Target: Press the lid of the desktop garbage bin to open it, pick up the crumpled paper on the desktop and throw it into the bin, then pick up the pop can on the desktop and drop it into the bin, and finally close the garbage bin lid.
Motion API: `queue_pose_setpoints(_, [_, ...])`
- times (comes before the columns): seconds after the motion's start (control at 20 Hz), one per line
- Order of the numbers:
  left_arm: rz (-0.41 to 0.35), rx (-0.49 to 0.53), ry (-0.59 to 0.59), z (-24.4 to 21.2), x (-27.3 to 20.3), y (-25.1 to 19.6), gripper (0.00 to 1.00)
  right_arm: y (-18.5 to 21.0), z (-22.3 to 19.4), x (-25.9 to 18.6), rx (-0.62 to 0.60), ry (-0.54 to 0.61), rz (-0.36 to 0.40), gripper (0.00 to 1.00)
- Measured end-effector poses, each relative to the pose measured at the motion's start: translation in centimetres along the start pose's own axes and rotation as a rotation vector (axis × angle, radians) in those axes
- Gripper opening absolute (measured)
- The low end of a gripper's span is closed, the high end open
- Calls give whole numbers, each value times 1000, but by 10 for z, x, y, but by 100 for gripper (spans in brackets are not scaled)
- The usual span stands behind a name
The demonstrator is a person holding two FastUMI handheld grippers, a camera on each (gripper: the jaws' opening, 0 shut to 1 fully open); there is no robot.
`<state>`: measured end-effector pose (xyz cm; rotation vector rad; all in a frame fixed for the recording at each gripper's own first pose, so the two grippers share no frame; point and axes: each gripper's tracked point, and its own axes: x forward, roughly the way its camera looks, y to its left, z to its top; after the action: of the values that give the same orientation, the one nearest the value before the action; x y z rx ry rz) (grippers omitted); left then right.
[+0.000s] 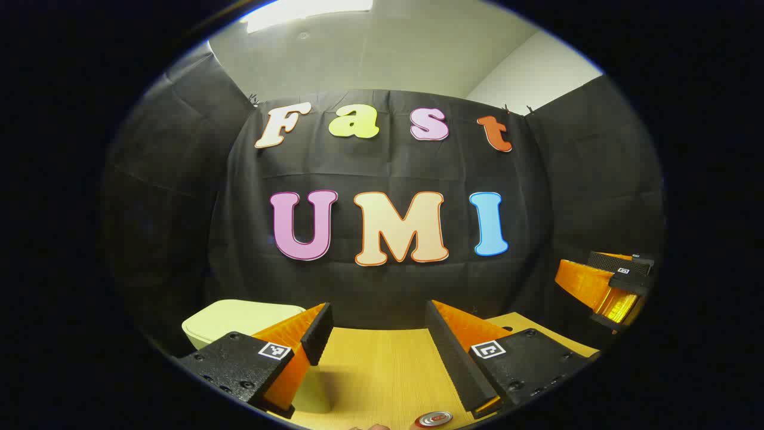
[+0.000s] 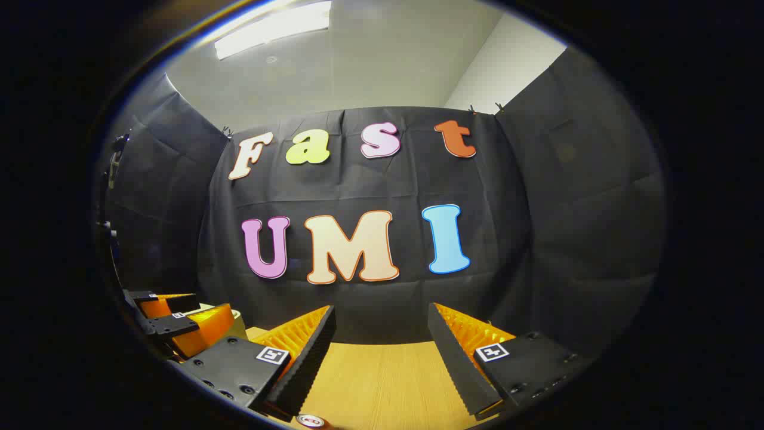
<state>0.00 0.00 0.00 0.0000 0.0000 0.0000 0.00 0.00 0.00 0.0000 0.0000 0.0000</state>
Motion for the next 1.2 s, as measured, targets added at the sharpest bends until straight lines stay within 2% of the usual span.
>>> queue_pose_setpoints(1.0, [42,46,-28,15,-1,1,94,3,-4,4,4,16,51,97])
queue_pose_setpoints(1.1, [43,54,-38,18,-2,2,91,5,-3,5,1,16,57,97])
queue_pose_setpoints(1.15, [46,59,-43,20,-3,4,82,6,-3,5,1,18,60,97])
queue_pose_setpoints(1.2, [54,66,-50,21,-4,7,78,7,-4,3,1,18,62,97])
